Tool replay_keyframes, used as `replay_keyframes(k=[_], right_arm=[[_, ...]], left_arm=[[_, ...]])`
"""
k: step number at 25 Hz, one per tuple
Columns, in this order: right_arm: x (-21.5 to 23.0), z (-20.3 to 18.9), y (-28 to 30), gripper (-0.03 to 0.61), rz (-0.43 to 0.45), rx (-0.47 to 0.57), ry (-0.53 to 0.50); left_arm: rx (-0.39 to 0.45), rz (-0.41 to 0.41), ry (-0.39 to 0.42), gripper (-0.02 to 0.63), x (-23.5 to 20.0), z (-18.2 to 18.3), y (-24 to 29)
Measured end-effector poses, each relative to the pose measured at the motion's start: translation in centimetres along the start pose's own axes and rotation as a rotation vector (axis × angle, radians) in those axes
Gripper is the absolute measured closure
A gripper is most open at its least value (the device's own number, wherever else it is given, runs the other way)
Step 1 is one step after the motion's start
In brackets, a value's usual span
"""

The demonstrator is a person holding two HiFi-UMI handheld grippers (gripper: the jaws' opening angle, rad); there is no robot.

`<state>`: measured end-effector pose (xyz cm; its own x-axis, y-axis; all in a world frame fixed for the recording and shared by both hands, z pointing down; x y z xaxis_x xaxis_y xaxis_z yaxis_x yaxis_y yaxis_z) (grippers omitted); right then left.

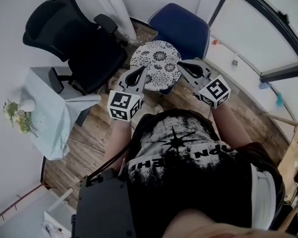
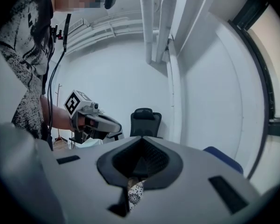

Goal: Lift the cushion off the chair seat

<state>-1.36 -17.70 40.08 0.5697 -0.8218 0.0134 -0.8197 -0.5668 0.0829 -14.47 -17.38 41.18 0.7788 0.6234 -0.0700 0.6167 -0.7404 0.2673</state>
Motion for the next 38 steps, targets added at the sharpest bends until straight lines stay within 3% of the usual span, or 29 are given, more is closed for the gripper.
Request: replay_keyframes(k=[14,28,33,38], right_arm=[[0.7,-1.1,6.6,0.560,-0.112,-0.039,0.002],[5.3,-4.5,6.2,0.558,-0.193,-0.118,0.101],[8.5,-8.1,7.5,0.558,-0.170,-0.152,0.134],[10.0,-15.8,8.3,0.554,-0.174,-0.279,0.222]], left_arm=[[-0.027,-0.121,-0.016,0.601,-6.9,-1.9,1.6],[-0.117,-0.193,-0.068,0.601,-7.4,-4.4,7.2],[-0.198,-0.194,-0.082,0.601,-7.8,-6.7,10.5],[-0.279,-0.211,-0.114,0.601,-7.6,-10.3,13.1]])
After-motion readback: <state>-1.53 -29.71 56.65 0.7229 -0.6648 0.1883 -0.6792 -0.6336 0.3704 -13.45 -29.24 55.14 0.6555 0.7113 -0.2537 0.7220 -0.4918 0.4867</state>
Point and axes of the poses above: the fingertips, and each gripper's own axes: y forward along the fingers, x to its right, z out of its top, the point moved 1 cm from there along -y, backward along the fingers, and after that the axes turned 2 degrees about x, right-handed, at the moved point
